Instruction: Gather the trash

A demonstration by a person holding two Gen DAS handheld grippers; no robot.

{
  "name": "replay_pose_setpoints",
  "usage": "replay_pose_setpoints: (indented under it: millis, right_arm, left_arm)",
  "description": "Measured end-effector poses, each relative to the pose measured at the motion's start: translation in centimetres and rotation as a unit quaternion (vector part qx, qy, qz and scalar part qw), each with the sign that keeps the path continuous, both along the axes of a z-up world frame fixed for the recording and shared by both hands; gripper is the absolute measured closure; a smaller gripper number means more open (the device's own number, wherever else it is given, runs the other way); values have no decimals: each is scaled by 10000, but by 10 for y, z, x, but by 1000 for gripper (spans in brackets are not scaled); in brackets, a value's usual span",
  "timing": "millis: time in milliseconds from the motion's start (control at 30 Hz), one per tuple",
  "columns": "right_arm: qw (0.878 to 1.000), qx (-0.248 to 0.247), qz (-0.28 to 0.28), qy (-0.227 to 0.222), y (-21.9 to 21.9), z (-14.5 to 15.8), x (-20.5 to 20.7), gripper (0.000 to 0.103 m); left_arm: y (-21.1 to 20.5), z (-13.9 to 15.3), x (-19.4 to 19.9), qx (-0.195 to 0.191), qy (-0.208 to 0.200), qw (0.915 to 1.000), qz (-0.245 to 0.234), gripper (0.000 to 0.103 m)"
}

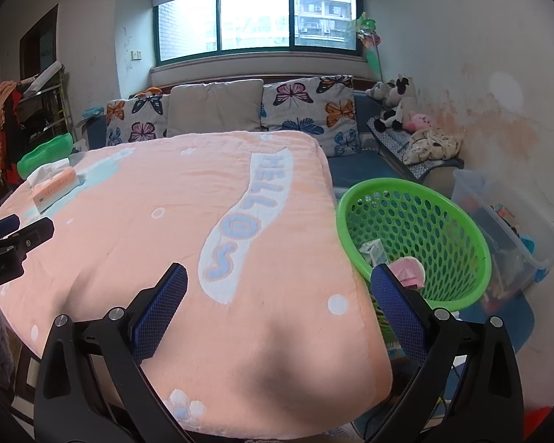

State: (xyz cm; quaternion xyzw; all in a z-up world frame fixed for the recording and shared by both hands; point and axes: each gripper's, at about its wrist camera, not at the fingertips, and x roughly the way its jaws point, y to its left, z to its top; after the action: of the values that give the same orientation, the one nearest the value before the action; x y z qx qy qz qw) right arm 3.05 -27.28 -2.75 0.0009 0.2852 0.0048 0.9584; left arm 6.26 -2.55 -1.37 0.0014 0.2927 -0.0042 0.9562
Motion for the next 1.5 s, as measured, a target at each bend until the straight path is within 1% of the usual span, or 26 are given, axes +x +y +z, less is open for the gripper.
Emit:
replay_pose_setpoints:
  millis: [567,1500]
  right_arm:
    - [10000,24,24,30,3,-3,0,4]
    - [10000,28,38,40,8,-6,0,4]
  left_arm:
    - [1,-8,1,-3,60,10000,5,7]
    - [2,-11,2,-13,99,9999,12,7]
